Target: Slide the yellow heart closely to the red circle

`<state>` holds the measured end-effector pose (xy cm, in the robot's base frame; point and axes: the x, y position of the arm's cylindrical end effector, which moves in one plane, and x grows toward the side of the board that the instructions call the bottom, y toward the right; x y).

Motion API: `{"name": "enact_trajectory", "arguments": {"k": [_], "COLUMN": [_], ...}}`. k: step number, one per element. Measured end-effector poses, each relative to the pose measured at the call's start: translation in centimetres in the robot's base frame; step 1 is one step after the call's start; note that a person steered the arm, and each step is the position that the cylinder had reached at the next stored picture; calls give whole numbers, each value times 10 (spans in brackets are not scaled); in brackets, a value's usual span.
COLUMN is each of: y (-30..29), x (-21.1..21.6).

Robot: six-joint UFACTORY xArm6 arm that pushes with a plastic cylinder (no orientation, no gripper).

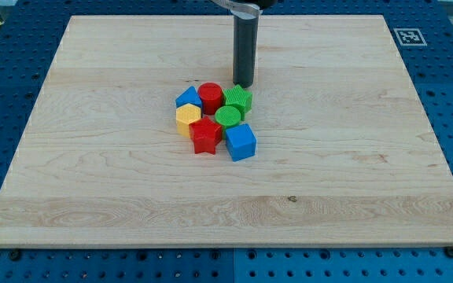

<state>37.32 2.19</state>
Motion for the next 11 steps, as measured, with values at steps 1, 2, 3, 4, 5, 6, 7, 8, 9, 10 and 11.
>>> {"name": "enact_trajectory", "arguments": {"k": [1,2,3,4,5,6,7,8,9,10,11], "y": [21,41,45,12,-30,-43,-17,-9,-1,29,18], "x": [22,11,-17,-52,-90,-89,-56,-25,-20,-8,4]}}
